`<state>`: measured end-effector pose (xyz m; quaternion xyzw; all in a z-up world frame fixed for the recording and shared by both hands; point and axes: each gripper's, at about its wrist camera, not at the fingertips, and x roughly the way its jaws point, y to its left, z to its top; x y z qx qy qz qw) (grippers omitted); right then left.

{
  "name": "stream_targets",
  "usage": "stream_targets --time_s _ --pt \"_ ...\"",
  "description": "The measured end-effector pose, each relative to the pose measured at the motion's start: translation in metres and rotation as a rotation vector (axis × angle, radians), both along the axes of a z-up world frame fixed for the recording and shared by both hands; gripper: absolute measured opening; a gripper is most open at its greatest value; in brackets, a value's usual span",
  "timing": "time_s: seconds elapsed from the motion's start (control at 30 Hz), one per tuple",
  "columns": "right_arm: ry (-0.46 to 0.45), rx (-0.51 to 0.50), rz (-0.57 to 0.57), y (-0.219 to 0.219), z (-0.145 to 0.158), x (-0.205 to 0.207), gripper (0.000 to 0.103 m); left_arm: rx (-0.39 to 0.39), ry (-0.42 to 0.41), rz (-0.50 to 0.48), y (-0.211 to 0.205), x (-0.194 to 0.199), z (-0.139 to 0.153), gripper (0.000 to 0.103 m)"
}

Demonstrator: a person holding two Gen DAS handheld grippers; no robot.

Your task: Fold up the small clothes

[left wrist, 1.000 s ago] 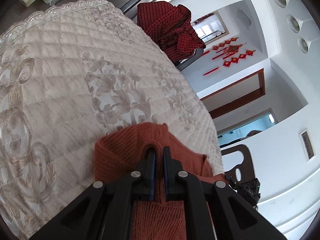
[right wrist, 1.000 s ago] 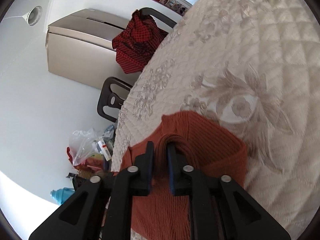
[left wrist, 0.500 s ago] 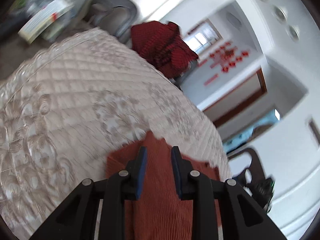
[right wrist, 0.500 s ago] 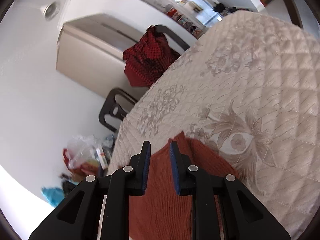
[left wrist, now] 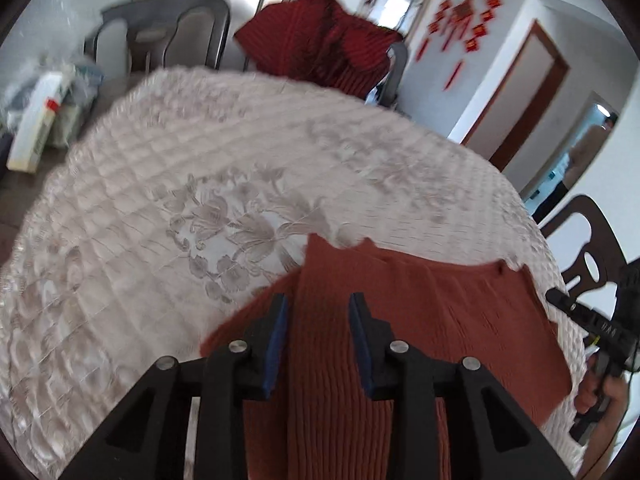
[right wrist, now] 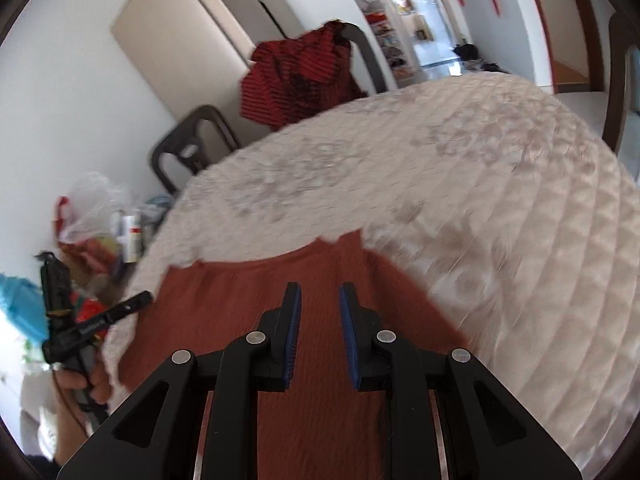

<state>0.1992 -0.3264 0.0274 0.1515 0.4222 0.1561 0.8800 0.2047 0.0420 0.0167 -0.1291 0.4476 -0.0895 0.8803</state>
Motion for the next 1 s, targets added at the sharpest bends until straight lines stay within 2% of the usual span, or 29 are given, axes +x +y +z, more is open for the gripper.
stream_targets --time_s 0.13,0.2,0.23,0.27,0.43,0.6,0.7,0.77,0.87,1.0 --pt "0.076 -0.122 0.016 0.010 -0.012 0.023 0.020 -0.001 0.033 -0.027 -0.008 0.015 -0.007 0.033" --pt "0.093 -0.126 0.034 0.010 -0.018 0.027 0.020 0.009 0.056 -0.029 -0.011 0.019 -0.012 0.014" --pt "0.094 -0.136 0.038 0.009 -0.018 0.028 0.010 0.011 0.056 -0.034 -0.012 0.018 -0.012 0.013" --pt "0.086 -0.136 0.041 0.009 -0.016 0.028 0.005 0.009 0.041 -0.035 -0.012 0.016 -0.010 0.010" --pt "-0.010 -0.092 0.034 0.002 0.005 0.027 0.005 -0.019 -0.036 0.002 0.000 0.016 0.003 0.010" --pt "0.072 -0.063 0.002 -0.011 -0.023 0.047 0.006 -0.067 0.040 0.045 0.011 0.029 -0.018 0.011" --pt "0.072 0.002 -0.010 -0.021 -0.024 0.042 0.008 -0.071 0.031 0.047 0.013 0.025 -0.013 0.014" --pt "0.044 -0.028 -0.028 -0.022 -0.013 0.033 0.012 -0.066 0.010 0.058 0.014 0.016 -0.005 0.014" --pt "-0.032 -0.086 -0.022 -0.014 0.012 0.007 0.012 -0.005 -0.078 0.064 0.010 -0.011 0.016 0.014" --pt "-0.106 -0.188 0.019 0.009 0.027 -0.034 0.012 0.046 -0.145 -0.005 -0.010 -0.055 0.028 0.014"
